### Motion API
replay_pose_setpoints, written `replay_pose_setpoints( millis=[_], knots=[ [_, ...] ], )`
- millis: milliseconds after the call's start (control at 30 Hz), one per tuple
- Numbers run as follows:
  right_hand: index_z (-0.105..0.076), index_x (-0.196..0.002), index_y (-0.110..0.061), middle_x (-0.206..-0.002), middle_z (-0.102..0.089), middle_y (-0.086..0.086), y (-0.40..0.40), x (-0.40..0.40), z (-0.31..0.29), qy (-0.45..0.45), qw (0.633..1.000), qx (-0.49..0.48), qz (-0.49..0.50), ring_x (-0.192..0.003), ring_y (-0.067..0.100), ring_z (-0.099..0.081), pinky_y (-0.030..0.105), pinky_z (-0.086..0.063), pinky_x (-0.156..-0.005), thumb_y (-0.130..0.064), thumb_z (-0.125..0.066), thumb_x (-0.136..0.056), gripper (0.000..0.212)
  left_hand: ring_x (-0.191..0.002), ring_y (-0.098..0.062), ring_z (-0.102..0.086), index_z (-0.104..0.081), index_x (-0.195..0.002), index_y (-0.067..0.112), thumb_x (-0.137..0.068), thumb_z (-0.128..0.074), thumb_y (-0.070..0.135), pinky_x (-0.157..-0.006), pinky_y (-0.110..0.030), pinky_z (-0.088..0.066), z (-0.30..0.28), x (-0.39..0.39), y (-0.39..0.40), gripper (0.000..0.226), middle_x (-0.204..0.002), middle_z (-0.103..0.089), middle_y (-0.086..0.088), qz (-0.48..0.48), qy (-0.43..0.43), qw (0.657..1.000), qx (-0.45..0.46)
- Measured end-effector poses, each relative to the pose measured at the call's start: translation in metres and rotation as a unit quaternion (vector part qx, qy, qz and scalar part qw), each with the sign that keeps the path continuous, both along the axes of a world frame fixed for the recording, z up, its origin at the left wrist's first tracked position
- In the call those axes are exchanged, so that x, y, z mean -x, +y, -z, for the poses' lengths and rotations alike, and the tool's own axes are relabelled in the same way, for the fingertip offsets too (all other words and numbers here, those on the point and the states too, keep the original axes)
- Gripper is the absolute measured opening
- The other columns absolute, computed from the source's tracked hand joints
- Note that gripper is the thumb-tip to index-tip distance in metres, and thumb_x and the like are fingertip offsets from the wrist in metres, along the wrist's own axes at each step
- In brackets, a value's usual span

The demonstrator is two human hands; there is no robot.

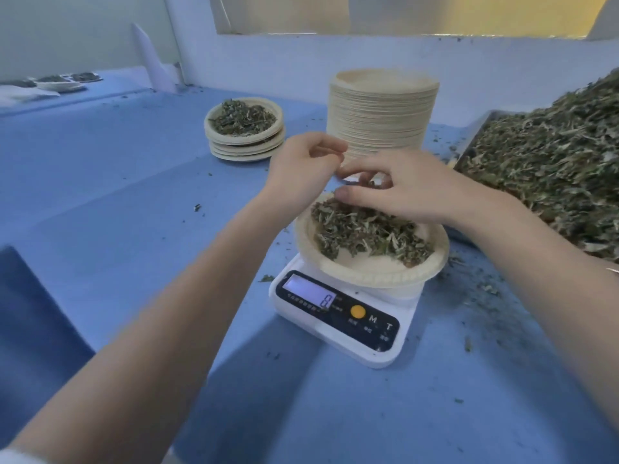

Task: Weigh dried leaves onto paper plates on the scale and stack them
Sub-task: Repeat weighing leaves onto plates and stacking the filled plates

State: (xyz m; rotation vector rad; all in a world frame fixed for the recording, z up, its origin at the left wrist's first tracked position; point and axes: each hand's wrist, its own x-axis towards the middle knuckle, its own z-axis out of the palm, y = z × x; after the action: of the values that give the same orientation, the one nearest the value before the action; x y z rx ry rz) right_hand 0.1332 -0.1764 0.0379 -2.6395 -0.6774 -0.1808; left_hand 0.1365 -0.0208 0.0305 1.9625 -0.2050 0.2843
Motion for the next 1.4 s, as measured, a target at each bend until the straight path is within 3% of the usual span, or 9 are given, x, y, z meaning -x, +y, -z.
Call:
replay_pose_setpoints(
  millis=[133, 333, 467, 633, 767, 867, 1133, 1267, 1400],
  knots=[
    [-0.063, -0.113, -0.043, -0.112, -0.065, -0.008, 0.002, 0.0, 0.004, -0.003, 0.999, 0.035, 0.01, -0.094, 0.004, -0.052, 0.022, -0.035, -0.075, -0.064, -0.057, -0.076, 0.043, -0.084, -0.002, -0.06, -0.066, -0.096, 0.02, -0.084, -0.051, 0.002, -0.074, -0.016, -0.044, 0.012, -0.001, 0.005, 0.027, -0.093, -0.068, 0.003, -0.002, 0.005, 0.999, 0.045],
    [-0.073, -0.081, -0.036, -0.074, -0.067, -0.013, 0.001, 0.002, -0.001, -0.001, 0.999, -0.037, 0.016, -0.07, 0.002, -0.06, 0.005, -0.039, -0.062, -0.035, -0.074, -0.076, 0.005, -0.084, -0.001, -0.061, -0.067, -0.093, 0.022, -0.084, -0.054, 0.004, -0.073, -0.012, -0.045, 0.027, -0.004, 0.006, 0.025, -0.094, -0.07, 0.002, -0.014, -0.002, 0.996, 0.083],
    [-0.075, -0.083, -0.03, -0.074, -0.071, -0.013, -0.002, 0.005, -0.007, 0.002, 0.993, -0.113, 0.026, -0.066, 0.002, -0.064, 0.011, -0.048, -0.062, -0.03, -0.075, -0.078, 0.005, -0.079, 0.001, -0.06, -0.068, -0.092, 0.022, -0.084, -0.056, 0.006, -0.075, -0.016, -0.047, 0.032, -0.004, 0.009, 0.021, -0.095, -0.07, -0.001, -0.006, 0.027, 0.993, 0.111],
    [-0.068, -0.097, -0.047, -0.094, -0.064, -0.018, 0.002, 0.011, -0.013, 0.057, 0.997, 0.044, 0.029, -0.076, -0.009, -0.056, 0.017, -0.041, -0.069, -0.061, -0.071, -0.063, 0.036, -0.085, -0.006, -0.061, -0.069, -0.095, 0.019, -0.085, -0.056, 0.007, -0.088, -0.029, -0.05, 0.035, 0.001, 0.013, 0.02, -0.099, -0.069, -0.005, 0.008, 0.042, 0.991, 0.124],
    [-0.071, -0.092, -0.041, -0.055, -0.052, -0.023, 0.011, 0.014, -0.014, 0.024, 0.997, 0.072, 0.023, -0.067, -0.005, -0.053, 0.003, -0.037, -0.059, -0.032, -0.076, -0.073, 0.022, -0.09, -0.009, -0.06, -0.07, -0.097, 0.019, -0.083, -0.059, 0.013, -0.094, -0.036, -0.049, 0.036, 0.007, 0.017, 0.019, -0.1, -0.069, -0.002, 0.007, 0.05, 0.991, 0.121],
    [-0.074, -0.084, -0.035, -0.045, -0.053, -0.022, 0.01, 0.016, -0.018, 0.002, 0.999, 0.033, 0.023, -0.059, -0.002, -0.057, 0.004, -0.037, -0.051, -0.017, -0.072, -0.075, 0.02, -0.093, -0.011, -0.059, -0.07, -0.096, 0.02, -0.069, -0.057, 0.027, -0.094, -0.036, -0.047, 0.034, 0.013, 0.016, 0.031, -0.1, -0.068, -0.001, 0.006, 0.054, 0.991, 0.118],
    [-0.076, -0.088, -0.023, -0.069, -0.071, -0.002, -0.001, 0.025, -0.032, -0.019, 0.98, -0.195, 0.033, -0.054, 0.002, -0.065, 0.004, -0.04, -0.046, -0.011, -0.073, -0.079, 0.015, -0.089, -0.009, -0.057, -0.07, -0.096, 0.021, -0.075, -0.058, 0.027, -0.09, -0.032, -0.046, 0.034, 0.014, 0.017, 0.025, -0.097, -0.066, 0.002, 0.008, 0.052, 0.991, 0.121],
    [-0.075, -0.091, -0.021, -0.07, -0.07, -0.005, -0.004, 0.025, -0.034, -0.016, 0.972, -0.234, 0.037, -0.055, 0.002, -0.066, 0.006, -0.044, -0.054, -0.013, -0.074, -0.08, 0.014, -0.089, -0.009, -0.057, -0.07, -0.097, 0.02, -0.086, -0.056, 0.018, -0.087, -0.03, -0.045, 0.035, 0.013, 0.018, 0.018, -0.103, -0.066, -0.002, 0.003, 0.051, 0.991, 0.122],
    [-0.075, -0.09, -0.021, -0.055, -0.065, -0.016, -0.005, 0.023, -0.033, -0.016, 0.969, -0.245, 0.036, -0.053, 0.002, -0.065, 0.008, -0.046, -0.057, -0.012, -0.074, -0.079, 0.014, -0.087, -0.007, -0.056, -0.069, -0.096, 0.02, -0.087, -0.055, 0.015, -0.081, -0.025, -0.043, 0.037, 0.011, 0.018, 0.017, -0.099, -0.065, 0.001, 0.005, 0.049, 0.992, 0.118]
  ],
)
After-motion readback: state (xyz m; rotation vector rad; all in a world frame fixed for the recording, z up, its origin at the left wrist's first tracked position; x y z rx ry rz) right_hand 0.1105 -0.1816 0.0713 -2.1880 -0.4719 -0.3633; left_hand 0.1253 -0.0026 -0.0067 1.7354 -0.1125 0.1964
